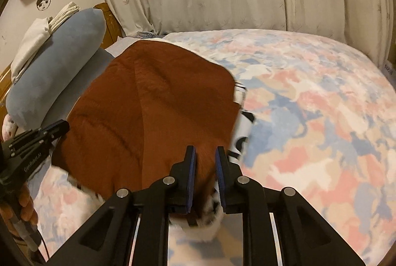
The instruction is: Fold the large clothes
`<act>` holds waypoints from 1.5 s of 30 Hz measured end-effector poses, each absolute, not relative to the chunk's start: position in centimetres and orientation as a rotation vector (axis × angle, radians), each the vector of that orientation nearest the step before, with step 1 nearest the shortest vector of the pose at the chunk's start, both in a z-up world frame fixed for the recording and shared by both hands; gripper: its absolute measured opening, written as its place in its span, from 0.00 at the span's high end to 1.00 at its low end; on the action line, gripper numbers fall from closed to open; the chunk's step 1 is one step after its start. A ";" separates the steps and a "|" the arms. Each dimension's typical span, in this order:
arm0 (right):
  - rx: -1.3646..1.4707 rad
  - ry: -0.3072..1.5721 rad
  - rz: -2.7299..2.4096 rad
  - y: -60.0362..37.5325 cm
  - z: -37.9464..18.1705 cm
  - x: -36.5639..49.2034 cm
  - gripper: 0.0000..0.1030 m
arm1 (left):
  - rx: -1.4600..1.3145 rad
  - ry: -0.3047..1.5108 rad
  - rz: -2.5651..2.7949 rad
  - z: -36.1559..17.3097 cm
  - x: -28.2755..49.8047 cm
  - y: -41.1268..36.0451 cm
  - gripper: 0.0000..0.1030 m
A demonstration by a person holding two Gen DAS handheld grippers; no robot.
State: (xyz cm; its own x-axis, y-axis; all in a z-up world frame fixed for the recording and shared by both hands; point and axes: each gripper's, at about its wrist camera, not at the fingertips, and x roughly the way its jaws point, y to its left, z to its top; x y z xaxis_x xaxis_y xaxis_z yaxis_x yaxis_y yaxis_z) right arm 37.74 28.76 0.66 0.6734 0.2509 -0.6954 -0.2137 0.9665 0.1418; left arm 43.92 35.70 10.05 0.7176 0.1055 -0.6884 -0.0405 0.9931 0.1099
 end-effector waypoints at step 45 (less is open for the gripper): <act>0.079 0.798 0.052 6.8 -0.5 -15.9 0.13 | -0.008 0.797 -0.009 9.4 -0.6 8.3 0.23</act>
State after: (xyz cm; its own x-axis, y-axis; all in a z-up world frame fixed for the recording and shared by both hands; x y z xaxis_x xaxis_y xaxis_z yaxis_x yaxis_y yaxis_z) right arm -15.90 6.84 -0.53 0.6970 0.0766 -0.7130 -0.0165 0.9957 0.0908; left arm -0.65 8.27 9.39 0.6986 -0.0108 -0.7155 0.0047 0.9999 -0.0105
